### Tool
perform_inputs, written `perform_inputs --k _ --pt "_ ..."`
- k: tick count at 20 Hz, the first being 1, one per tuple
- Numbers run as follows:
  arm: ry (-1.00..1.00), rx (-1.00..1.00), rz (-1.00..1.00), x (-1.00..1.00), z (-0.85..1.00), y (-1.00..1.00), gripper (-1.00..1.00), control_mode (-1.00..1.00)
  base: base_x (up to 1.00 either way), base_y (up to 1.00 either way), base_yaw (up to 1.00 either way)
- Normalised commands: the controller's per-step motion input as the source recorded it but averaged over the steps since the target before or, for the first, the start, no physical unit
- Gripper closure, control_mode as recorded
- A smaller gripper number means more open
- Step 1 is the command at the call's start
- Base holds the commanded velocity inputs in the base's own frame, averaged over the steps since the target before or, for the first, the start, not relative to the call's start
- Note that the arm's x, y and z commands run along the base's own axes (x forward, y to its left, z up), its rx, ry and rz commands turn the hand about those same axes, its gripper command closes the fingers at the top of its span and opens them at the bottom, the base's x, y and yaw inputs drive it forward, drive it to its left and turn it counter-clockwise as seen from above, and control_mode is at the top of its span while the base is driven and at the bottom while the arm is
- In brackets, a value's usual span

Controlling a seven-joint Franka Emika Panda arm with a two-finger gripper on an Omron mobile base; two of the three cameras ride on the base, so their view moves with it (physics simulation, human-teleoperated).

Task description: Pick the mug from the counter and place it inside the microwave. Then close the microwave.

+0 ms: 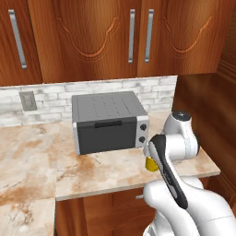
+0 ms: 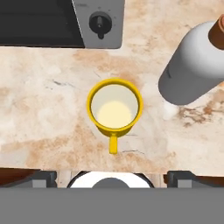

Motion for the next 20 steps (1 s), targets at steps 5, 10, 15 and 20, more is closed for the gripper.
perform_inputs --k 5,10,15,20 --pt "0.00 0.00 0.00 -0.07 -0.46 -0.04 -1.00 -1.00 0.00 0.00 0.00" --pt "-0.05 0.00 0.00 0.00 -0.27 0.00 -1.00 -1.00 0.00 0.00 0.00" --pt "-0.09 0.00 0.00 0.00 -0.39 0.00 -1.00 -1.00 0.00 0.00 0.00" --pt "-0.01 0.00 0.00 0.00 -0.57 0.00 -1.00 -1.00 0.00 0.00 0.00"
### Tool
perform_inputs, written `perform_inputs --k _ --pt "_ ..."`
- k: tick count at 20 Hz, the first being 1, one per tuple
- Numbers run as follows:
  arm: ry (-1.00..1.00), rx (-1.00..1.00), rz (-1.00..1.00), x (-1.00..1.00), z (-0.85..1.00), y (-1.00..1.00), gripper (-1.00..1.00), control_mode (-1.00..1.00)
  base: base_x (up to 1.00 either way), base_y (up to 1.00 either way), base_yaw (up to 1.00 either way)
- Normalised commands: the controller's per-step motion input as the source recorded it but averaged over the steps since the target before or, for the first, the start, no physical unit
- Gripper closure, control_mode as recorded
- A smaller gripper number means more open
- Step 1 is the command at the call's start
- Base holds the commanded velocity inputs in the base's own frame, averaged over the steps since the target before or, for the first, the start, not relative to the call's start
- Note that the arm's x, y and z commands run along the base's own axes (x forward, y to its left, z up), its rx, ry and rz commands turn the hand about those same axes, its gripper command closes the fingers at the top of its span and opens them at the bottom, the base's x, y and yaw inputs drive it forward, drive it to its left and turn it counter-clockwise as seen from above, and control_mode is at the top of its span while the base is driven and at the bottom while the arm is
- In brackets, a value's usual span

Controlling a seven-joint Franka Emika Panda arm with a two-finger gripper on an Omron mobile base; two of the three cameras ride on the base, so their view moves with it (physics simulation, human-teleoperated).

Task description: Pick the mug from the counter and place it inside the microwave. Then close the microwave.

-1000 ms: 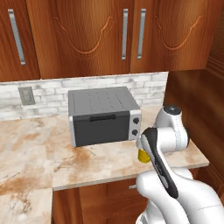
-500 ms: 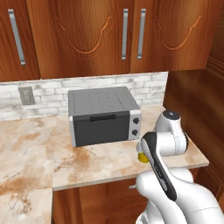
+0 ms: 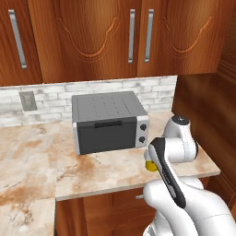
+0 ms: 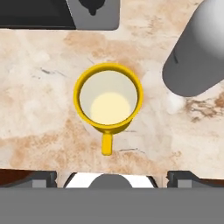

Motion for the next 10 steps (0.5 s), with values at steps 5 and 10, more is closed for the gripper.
perform_inputs --k 5,10 --pt "0.01 0.00 0.00 0.00 -0.53 0.05 -1.00 -1.00 0.00 0.00 0.00" --pt "0.03 -0.01 0.00 0.00 -0.60 0.12 -1.00 -1.00 0.00 0.00 0.00"
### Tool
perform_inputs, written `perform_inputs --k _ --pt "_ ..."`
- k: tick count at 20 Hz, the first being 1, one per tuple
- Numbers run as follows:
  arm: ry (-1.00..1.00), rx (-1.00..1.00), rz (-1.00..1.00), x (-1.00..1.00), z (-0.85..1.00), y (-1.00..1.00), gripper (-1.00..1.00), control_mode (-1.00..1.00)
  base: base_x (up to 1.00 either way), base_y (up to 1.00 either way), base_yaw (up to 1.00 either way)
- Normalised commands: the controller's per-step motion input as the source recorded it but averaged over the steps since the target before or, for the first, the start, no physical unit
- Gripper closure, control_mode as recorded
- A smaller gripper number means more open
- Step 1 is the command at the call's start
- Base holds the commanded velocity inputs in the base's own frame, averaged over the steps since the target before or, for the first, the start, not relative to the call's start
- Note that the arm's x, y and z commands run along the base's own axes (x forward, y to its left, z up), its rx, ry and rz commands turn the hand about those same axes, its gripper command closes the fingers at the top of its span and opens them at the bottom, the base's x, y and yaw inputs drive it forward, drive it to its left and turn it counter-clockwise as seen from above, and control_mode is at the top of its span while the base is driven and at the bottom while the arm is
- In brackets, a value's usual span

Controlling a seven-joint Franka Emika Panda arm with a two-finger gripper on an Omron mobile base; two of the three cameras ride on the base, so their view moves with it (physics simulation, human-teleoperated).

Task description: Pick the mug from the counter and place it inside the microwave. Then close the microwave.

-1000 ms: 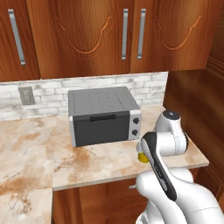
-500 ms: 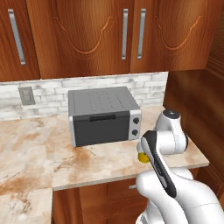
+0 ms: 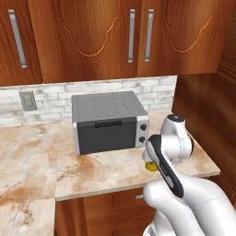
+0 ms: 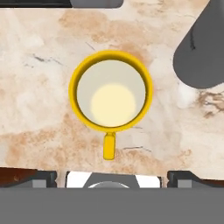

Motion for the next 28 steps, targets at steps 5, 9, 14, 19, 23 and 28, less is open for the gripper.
perform_inputs --k 5,9,14,19,23,28 --pt "0.00 -0.02 0.00 0.00 -0.59 0.17 -1.00 -1.00 0.00 0.00 0.00" --pt "0.00 0.00 0.00 0.00 -0.48 0.01 -1.00 -1.00 0.00 0.00 0.00" --pt "-0.04 0.00 -0.03 0.00 -0.49 0.00 -1.00 -1.00 0.00 0.00 0.00" --pt "-0.07 0.00 -0.04 0.00 -0.37 0.00 -1.00 -1.00 0.00 0.00 0.00" --pt "-0.05 0.00 -0.04 -0.11 -0.31 0.00 -1.00 -1.00 0.00 0.00 0.00" --pt "-0.01 0.00 -0.05 -0.30 -0.34 -0.02 -1.00 -1.00 0.00 0.00 0.00"
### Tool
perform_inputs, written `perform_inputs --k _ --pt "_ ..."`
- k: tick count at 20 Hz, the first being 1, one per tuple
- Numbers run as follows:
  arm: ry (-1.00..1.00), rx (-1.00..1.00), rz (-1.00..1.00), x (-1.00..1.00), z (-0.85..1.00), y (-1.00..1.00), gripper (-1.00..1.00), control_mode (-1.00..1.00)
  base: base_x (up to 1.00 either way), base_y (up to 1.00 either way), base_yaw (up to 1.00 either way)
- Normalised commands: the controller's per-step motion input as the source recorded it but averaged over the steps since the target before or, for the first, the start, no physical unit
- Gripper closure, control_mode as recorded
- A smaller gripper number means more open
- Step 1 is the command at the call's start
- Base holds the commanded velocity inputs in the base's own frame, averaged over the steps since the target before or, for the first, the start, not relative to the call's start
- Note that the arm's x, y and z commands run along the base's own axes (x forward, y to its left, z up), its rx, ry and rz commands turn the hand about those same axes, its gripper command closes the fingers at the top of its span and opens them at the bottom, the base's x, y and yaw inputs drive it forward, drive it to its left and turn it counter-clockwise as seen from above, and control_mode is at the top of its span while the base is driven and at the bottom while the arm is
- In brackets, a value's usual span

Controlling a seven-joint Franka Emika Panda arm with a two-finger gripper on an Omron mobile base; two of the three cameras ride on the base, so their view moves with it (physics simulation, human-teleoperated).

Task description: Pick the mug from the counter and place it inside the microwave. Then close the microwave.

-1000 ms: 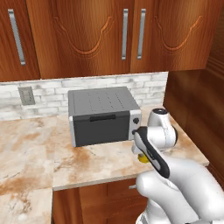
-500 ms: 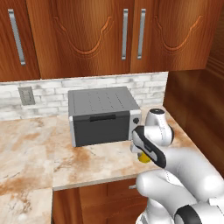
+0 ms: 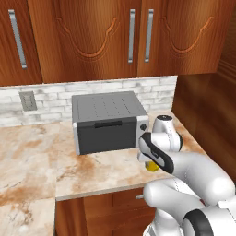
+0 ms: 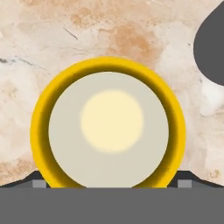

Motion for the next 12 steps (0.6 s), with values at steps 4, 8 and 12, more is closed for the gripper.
perform_inputs --k 4,8,12 --pt "-0.03 0.00 -0.04 -0.34 -0.22 0.00 -1.00 -1.00 0.00 0.00 0.00" --pt "-0.07 0.00 -0.03 -0.18 -0.21 -0.02 -1.00 -1.00 0.00 0.00 0.00" --pt "-0.05 0.00 -0.02 0.00 -0.28 0.00 -1.00 -1.00 0.00 0.00 0.00"
